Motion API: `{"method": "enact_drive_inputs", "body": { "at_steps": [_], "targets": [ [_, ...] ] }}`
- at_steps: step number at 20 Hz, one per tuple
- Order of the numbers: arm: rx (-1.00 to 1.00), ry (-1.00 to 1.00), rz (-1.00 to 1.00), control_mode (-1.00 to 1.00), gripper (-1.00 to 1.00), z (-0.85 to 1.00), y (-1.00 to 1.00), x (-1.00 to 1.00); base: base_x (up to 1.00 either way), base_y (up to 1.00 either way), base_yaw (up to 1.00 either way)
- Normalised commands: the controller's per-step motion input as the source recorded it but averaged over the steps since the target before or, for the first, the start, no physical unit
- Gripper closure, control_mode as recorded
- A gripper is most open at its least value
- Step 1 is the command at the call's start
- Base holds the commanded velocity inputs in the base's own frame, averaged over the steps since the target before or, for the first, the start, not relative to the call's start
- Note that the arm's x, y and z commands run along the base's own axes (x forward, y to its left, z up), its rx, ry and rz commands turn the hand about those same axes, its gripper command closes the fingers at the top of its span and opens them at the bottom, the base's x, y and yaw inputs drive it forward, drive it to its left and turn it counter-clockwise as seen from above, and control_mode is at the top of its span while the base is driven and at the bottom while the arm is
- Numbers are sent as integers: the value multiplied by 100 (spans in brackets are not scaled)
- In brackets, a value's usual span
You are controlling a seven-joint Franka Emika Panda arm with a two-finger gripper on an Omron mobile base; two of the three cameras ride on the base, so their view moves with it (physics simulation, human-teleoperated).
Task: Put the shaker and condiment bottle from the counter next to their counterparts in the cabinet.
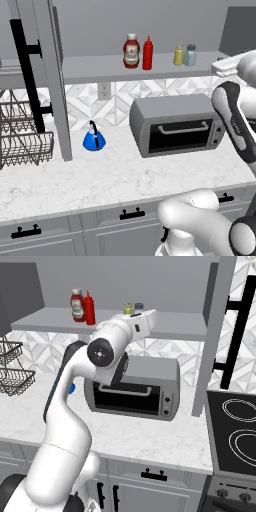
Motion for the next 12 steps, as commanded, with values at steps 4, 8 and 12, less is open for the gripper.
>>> {"method": "enact_drive_inputs", "body": {
  "at_steps": [4,8,12],
  "targets": [
    [-13,21,17,-100,-100,0,-29,-100,0,0,0],
    [-6,14,13,-100,-100,-3,-32,-100,0,0,0],
    [-2,12,7,-100,-100,-1,-33,-100,0,0,0]
  ]
}}
